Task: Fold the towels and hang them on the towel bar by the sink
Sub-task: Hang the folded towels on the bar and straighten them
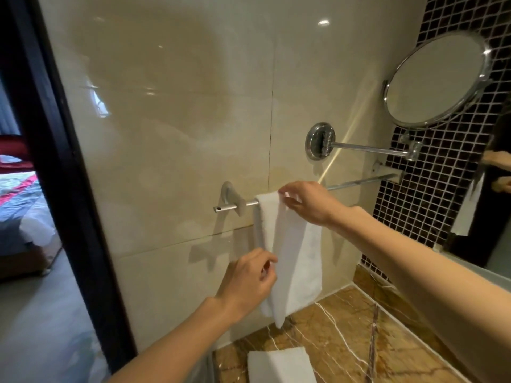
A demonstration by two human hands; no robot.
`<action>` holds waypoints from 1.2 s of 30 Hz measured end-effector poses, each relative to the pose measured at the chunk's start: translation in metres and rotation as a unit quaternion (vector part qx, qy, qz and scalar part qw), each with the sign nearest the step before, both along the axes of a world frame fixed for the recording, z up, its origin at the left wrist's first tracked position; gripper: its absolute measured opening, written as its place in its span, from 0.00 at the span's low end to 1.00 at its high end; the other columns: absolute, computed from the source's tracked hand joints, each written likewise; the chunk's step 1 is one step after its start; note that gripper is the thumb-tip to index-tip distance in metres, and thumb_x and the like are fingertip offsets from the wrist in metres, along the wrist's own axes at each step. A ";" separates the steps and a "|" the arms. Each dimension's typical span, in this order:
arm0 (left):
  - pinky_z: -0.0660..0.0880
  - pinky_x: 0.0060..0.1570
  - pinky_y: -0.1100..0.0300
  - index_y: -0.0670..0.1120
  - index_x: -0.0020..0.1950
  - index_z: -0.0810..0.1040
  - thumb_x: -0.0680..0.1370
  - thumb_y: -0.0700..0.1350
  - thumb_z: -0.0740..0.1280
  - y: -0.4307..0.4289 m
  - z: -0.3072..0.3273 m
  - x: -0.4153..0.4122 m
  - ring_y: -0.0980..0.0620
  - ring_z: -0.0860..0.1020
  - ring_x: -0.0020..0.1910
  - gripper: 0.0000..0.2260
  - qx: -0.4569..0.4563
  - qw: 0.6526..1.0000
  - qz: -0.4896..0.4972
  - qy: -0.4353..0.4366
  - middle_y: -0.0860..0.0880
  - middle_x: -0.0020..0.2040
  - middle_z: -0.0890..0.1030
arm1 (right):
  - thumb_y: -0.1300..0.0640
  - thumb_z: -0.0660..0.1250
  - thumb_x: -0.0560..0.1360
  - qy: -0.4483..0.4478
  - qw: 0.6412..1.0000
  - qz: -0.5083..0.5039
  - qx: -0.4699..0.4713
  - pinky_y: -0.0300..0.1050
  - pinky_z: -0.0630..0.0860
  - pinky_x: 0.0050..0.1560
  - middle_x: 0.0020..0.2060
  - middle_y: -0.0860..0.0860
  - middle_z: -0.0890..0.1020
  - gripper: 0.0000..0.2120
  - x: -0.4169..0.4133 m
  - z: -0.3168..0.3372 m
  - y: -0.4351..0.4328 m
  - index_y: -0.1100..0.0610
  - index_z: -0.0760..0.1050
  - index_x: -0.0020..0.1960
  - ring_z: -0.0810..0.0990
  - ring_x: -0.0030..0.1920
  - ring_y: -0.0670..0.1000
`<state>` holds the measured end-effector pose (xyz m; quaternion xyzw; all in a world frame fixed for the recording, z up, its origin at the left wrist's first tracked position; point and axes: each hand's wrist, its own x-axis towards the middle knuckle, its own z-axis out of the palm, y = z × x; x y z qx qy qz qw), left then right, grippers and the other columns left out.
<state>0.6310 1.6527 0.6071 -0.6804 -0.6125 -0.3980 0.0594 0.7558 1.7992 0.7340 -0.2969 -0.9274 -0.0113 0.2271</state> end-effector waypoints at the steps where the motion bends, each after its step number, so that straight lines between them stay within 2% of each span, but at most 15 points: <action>1: 0.72 0.38 0.67 0.50 0.52 0.77 0.78 0.46 0.63 0.000 -0.017 -0.002 0.60 0.74 0.38 0.05 -0.026 0.999 0.025 -0.025 0.55 0.44 0.77 | 0.54 0.62 0.79 -0.002 1.000 0.006 0.004 0.51 0.75 0.54 0.55 0.55 0.82 0.14 -0.001 0.002 0.001 0.54 0.77 0.62 0.79 0.55 0.57; 4: 0.67 0.39 0.72 0.53 0.57 0.74 0.78 0.49 0.64 0.006 -0.062 -0.010 0.62 0.72 0.40 0.08 -0.114 0.984 0.102 -0.091 0.56 0.51 0.74 | 0.54 0.61 0.79 0.001 1.000 0.018 0.023 0.49 0.74 0.54 0.55 0.56 0.82 0.14 -0.003 0.003 0.007 0.55 0.78 0.62 0.79 0.55 0.58; 8: 0.70 0.56 0.63 0.50 0.66 0.71 0.76 0.53 0.68 0.021 -0.105 -0.013 0.54 0.73 0.55 0.21 -0.218 0.951 0.129 -0.176 0.51 0.63 0.68 | 0.53 0.63 0.79 0.015 0.999 0.026 0.042 0.46 0.73 0.49 0.54 0.55 0.83 0.13 -0.007 0.000 0.015 0.53 0.80 0.60 0.80 0.53 0.59; 11: 0.65 0.63 0.62 0.49 0.67 0.71 0.75 0.55 0.69 0.034 -0.122 -0.011 0.50 0.69 0.67 0.23 -0.247 0.936 0.127 -0.215 0.48 0.70 0.63 | 0.51 0.64 0.78 0.028 0.998 0.026 0.046 0.47 0.73 0.49 0.53 0.54 0.84 0.12 -0.008 0.000 0.018 0.51 0.81 0.59 0.80 0.53 0.58; 13: 0.64 0.65 0.60 0.50 0.67 0.72 0.74 0.56 0.70 0.045 -0.132 -0.008 0.48 0.66 0.70 0.24 -0.267 0.927 0.125 -0.231 0.48 0.72 0.60 | 0.51 0.64 0.78 0.036 0.998 0.019 0.051 0.47 0.73 0.50 0.54 0.53 0.84 0.13 -0.009 -0.003 0.022 0.50 0.80 0.60 0.80 0.54 0.59; 17: 0.64 0.64 0.61 0.51 0.64 0.74 0.71 0.58 0.72 0.059 -0.146 -0.001 0.48 0.67 0.68 0.24 -0.284 0.918 0.125 -0.248 0.49 0.70 0.60 | 0.51 0.64 0.78 0.060 0.997 0.017 0.046 0.46 0.72 0.51 0.56 0.52 0.83 0.13 -0.009 -0.011 0.026 0.50 0.80 0.60 0.79 0.57 0.58; 20: 0.69 0.60 0.62 0.53 0.61 0.75 0.68 0.60 0.74 0.063 -0.159 0.009 0.52 0.70 0.57 0.25 -0.304 0.907 0.104 -0.273 0.51 0.61 0.64 | 0.51 0.65 0.77 0.075 0.996 0.018 0.048 0.45 0.71 0.49 0.55 0.52 0.83 0.13 -0.010 -0.014 0.029 0.49 0.80 0.59 0.79 0.56 0.58; 22: 0.69 0.53 0.65 0.54 0.57 0.75 0.69 0.60 0.73 0.063 -0.167 0.015 0.53 0.71 0.52 0.20 -0.301 0.907 0.101 -0.277 0.53 0.55 0.65 | 0.51 0.65 0.77 0.091 0.995 0.012 0.048 0.44 0.70 0.46 0.53 0.53 0.84 0.12 -0.011 -0.017 0.029 0.49 0.81 0.59 0.79 0.55 0.58; 25: 0.71 0.49 0.64 0.45 0.50 0.79 0.76 0.52 0.69 0.063 -0.175 0.012 0.49 0.77 0.49 0.10 -0.262 0.914 0.126 -0.284 0.47 0.52 0.74 | 0.52 0.68 0.75 0.117 0.992 0.010 0.053 0.42 0.67 0.43 0.50 0.53 0.84 0.11 -0.011 -0.018 0.027 0.51 0.82 0.56 0.80 0.51 0.57; 27: 0.74 0.47 0.58 0.39 0.45 0.79 0.77 0.48 0.67 0.063 -0.181 0.007 0.47 0.79 0.45 0.12 -0.254 0.913 0.139 -0.288 0.40 0.47 0.80 | 0.52 0.71 0.73 0.112 0.992 0.012 0.053 0.45 0.72 0.44 0.46 0.53 0.83 0.10 -0.010 -0.015 0.025 0.52 0.83 0.53 0.80 0.48 0.56; 29: 0.74 0.47 0.56 0.37 0.42 0.80 0.77 0.47 0.68 0.062 -0.187 0.003 0.49 0.78 0.41 0.13 -0.258 0.908 0.139 -0.299 0.41 0.45 0.80 | 0.52 0.73 0.71 0.101 0.994 0.012 0.038 0.47 0.75 0.45 0.44 0.52 0.82 0.10 -0.008 -0.010 0.024 0.52 0.83 0.52 0.79 0.46 0.54; 31: 0.71 0.55 0.63 0.38 0.41 0.81 0.77 0.47 0.69 0.063 -0.190 0.000 0.55 0.75 0.50 0.13 -0.253 0.908 0.130 -0.308 0.48 0.56 0.74 | 0.52 0.74 0.70 0.094 0.995 0.015 0.025 0.47 0.75 0.46 0.45 0.52 0.82 0.11 -0.007 -0.007 0.024 0.52 0.83 0.52 0.79 0.46 0.53; 33: 0.61 0.64 0.66 0.37 0.44 0.83 0.76 0.45 0.70 0.066 -0.190 -0.002 0.57 0.70 0.61 0.10 -0.238 0.911 0.109 -0.317 0.53 0.65 0.64 | 0.51 0.73 0.71 0.085 0.996 0.017 0.020 0.47 0.75 0.48 0.46 0.53 0.83 0.11 -0.006 -0.005 0.026 0.53 0.83 0.52 0.79 0.47 0.53; 35: 0.62 0.67 0.62 0.36 0.47 0.83 0.76 0.43 0.70 0.070 -0.189 -0.001 0.51 0.71 0.65 0.10 -0.226 0.911 0.091 -0.333 0.48 0.66 0.65 | 0.51 0.72 0.72 0.074 0.997 0.016 0.009 0.47 0.75 0.49 0.47 0.53 0.84 0.11 -0.005 -0.003 0.027 0.53 0.83 0.53 0.80 0.49 0.54; 36: 0.64 0.65 0.63 0.36 0.49 0.83 0.76 0.43 0.70 0.072 -0.188 0.000 0.47 0.73 0.64 0.10 -0.226 0.909 0.088 -0.339 0.45 0.64 0.68 | 0.51 0.71 0.73 0.068 0.998 0.016 0.005 0.47 0.75 0.50 0.47 0.52 0.84 0.11 -0.005 -0.002 0.027 0.52 0.83 0.53 0.80 0.50 0.54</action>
